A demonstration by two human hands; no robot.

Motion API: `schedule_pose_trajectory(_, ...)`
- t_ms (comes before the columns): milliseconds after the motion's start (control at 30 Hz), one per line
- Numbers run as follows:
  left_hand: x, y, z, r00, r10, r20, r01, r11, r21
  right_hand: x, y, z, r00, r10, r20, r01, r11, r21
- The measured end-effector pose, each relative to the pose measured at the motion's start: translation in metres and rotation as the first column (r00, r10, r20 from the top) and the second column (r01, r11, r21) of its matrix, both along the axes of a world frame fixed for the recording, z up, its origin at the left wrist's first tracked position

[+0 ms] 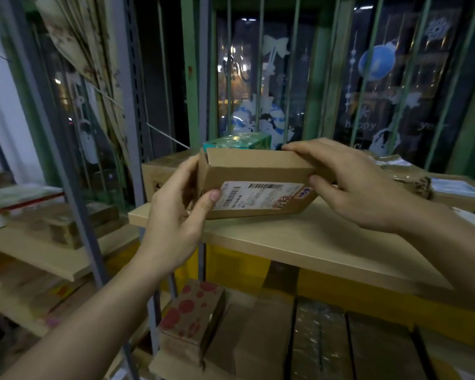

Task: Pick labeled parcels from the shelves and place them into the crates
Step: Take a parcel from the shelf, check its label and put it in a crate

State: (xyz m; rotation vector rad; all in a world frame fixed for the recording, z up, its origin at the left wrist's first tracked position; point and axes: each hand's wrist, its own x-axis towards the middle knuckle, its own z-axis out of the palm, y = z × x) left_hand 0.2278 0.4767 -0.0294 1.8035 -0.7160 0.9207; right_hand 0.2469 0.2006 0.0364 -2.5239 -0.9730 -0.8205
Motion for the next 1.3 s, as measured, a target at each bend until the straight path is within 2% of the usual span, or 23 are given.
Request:
schedule_pose_trajectory(133,0.001,0.005,0.006,0.999,0.013,-0.042,-0.017,0.993,-0.118,0.006,-0.002,0.001,0.998,-0.015,0.065,0.004,0.986,0.165)
schedule_pose_trajectory(267,0.001,0.005,0.001,0.987,-0.041,-0.158,-0.01,0.95,-0.311,0.008,-0.001,-0.002,0.993,0.089,-0.078,-0.048,0.902,0.429)
schedule_pose_trajectory(433,-0.005,-0.003,-0.01,0.948,-0.136,-0.289,-0.014,0.887,-0.462,0.009,-0.003,0.001,0.982,0.154,-0.113,-0.067,0.833,0.549)
schedule_pose_trajectory(567,-0.017,-0.012,-0.009,0.925,-0.187,-0.329,-0.034,0.825,-0.564,0.006,-0.011,0.001,0.974,0.2,-0.104,-0.113,0.832,0.544)
schedule_pose_trajectory(700,-0.026,-0.024,-0.004,0.91,-0.195,-0.366,-0.09,0.768,-0.634,-0.006,-0.016,-0.001,0.942,0.259,-0.212,-0.146,0.889,0.434)
schedule_pose_trajectory(800,-0.03,-0.036,-0.002,0.893,-0.2,-0.404,-0.13,0.744,-0.656,-0.01,-0.025,-0.002,0.927,0.297,-0.23,-0.164,0.871,0.464)
schedule_pose_trajectory(1000,-0.051,-0.062,-0.003,0.902,-0.073,-0.426,-0.188,0.821,-0.539,-0.017,-0.054,-0.003,0.91,0.32,-0.263,-0.16,0.857,0.49)
schedule_pose_trajectory(1200,-0.074,-0.081,-0.01,0.89,-0.058,-0.452,-0.22,0.814,-0.538,-0.021,-0.069,-0.011,0.876,0.374,-0.306,-0.149,0.811,0.566)
schedule_pose_trajectory(1300,-0.085,-0.077,-0.009,0.896,-0.03,-0.443,-0.235,0.815,-0.529,-0.024,-0.077,-0.015,0.871,0.331,-0.364,-0.132,0.87,0.474)
